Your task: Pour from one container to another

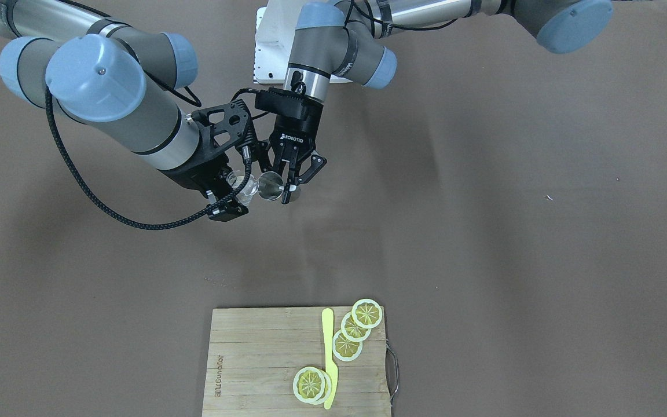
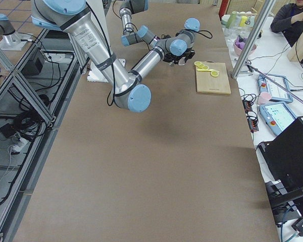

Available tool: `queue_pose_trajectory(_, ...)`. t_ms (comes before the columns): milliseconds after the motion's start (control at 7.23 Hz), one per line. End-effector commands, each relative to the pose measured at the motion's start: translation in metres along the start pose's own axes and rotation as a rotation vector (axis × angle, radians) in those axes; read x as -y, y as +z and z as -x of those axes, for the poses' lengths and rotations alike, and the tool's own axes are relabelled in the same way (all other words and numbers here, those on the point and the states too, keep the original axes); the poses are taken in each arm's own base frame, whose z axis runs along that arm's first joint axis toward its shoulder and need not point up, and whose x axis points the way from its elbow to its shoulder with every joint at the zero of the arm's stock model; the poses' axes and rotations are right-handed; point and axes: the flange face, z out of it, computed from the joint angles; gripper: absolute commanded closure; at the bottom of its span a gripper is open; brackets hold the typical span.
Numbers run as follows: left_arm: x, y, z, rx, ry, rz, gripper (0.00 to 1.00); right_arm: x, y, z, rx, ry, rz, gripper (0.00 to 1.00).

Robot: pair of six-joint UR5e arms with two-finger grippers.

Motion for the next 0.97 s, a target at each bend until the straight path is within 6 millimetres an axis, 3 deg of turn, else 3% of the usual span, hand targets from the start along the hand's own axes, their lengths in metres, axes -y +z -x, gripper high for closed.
queue_pose_trajectory(0, 0.0, 0.0, 0.0, 0.0, 0.0, 0.0, 1.0, 0.004, -0.002, -0.003, 0.011, -0.004, 0.012, 1.0)
queue_pose_trajectory(830, 0.0, 0.0, 0.0, 0.0, 0.0, 0.0, 1.0, 0.015, -0.003, -0.01, 0.061, -0.023, 0.054, 1.0)
